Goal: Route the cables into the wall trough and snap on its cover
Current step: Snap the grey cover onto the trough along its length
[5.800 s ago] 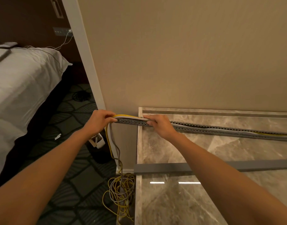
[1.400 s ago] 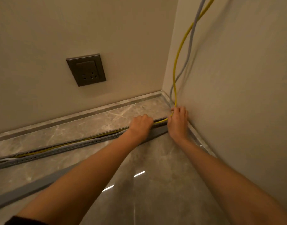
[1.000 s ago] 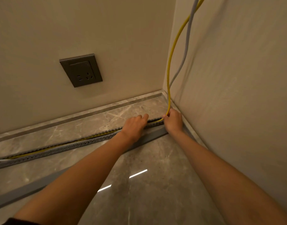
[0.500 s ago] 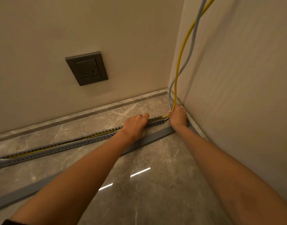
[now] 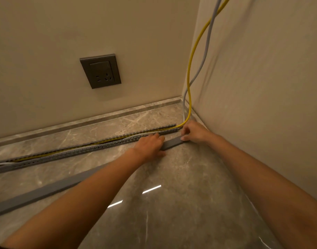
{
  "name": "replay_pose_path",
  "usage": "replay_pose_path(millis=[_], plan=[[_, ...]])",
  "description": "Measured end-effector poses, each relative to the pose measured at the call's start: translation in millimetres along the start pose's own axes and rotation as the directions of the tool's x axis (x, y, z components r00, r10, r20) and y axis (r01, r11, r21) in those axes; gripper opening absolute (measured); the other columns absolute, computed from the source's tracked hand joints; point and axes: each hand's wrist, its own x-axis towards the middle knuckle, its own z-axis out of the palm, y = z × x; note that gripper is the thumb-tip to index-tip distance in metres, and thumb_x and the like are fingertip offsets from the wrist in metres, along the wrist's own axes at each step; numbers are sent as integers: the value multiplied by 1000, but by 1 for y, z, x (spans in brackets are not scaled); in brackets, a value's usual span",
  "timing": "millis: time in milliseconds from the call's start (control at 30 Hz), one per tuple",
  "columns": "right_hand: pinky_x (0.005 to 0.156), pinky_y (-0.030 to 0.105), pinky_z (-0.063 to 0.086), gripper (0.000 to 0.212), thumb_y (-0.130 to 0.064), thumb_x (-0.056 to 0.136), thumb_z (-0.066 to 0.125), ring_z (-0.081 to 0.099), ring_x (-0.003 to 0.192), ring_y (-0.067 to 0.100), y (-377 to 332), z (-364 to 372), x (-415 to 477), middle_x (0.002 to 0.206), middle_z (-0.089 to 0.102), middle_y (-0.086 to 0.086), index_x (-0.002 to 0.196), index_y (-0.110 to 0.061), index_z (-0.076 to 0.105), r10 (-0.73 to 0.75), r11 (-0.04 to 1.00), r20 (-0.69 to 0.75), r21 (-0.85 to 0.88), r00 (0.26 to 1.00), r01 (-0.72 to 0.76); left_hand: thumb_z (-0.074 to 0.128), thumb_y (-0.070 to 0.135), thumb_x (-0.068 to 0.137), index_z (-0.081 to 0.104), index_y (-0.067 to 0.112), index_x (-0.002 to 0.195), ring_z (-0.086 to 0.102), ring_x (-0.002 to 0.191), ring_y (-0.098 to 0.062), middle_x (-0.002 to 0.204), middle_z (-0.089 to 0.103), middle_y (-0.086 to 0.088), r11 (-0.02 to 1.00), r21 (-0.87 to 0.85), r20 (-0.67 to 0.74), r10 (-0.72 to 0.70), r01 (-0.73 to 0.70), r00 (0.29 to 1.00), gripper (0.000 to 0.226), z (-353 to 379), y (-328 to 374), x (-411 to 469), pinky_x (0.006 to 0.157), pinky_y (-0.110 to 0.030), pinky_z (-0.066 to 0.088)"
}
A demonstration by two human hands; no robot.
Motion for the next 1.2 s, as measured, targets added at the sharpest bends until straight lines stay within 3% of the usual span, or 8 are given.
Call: replay_pose_path(millis=[133,267,333,533,667,800,1067,1200], plan=[[85,31,44,21,-9,80,70,48,91,17,-4,1,-7,95,47,3,98,0,66,-88,986,47,-135,995,94,48,31,95,42,2,127,47,120,-32,131,47,-18,998,-11,31,-58,59,998,44,3,6,-4,98,-42,43],[97,34,41,34,-19,80,72,47,113,26,-3,-1,-11,117,49,13,108,-4,60,-85,974,107,-202,991,105,57,32,89,50,3,120,51,115,-31,127,51,-17,995,-32,57,-87,89,995,43,2,-10,-15,94,-41,45],[97,32,40,37,-20,78,73,45,115,26,-4,0,-12,123,46,14,109,-7,59,-86,960,128,-254,988,117,63,33,85,52,4,117,52,113,-30,125,53,-16,992,-46,80,-113,117,990,45,1,-23,-22,92,-39,46],[71,29,36,26,-12,80,70,48,87,20,-34,11,-5,94,54,8,81,-15,44,-129,962,65,-235,989,141,64,18,84,47,8,117,56,108,-31,121,57,-15,967,-161,36,-194,197,980,39,2,-49,-38,85,-38,48],[81,36,46,8,-8,85,62,56,102,30,-44,17,0,110,63,15,90,-12,57,-156,951,-11,-274,988,147,58,14,88,53,9,110,56,108,-31,121,58,-15,968,-154,-9,-204,200,979,24,4,-64,-39,86,-40,49],[86,37,45,18,-14,86,62,56,106,30,-44,21,2,114,63,15,102,-7,58,-170,925,-77,-355,982,133,53,14,90,56,10,115,56,109,-32,120,59,-16,971,-129,-63,-211,201,976,25,8,-64,-32,87,-41,48],[90,39,42,22,-18,86,63,49,110,29,-43,21,8,117,55,15,102,-4,56,-189,920,-115,-368,975,135,51,12,93,54,7,118,51,104,-26,119,53,-13,983,-75,-272,-180,166,945,26,16,-67,-23,86,-35,45],[99,38,39,22,-20,85,64,39,122,26,-39,24,8,131,43,12,101,-4,59,-228,907,-135,-389,964,160,54,11,89,45,12,121,45,112,-24,126,47,-7,977,-160,-315,-183,138,931,34,14,-60,-12,97,-34,38]])
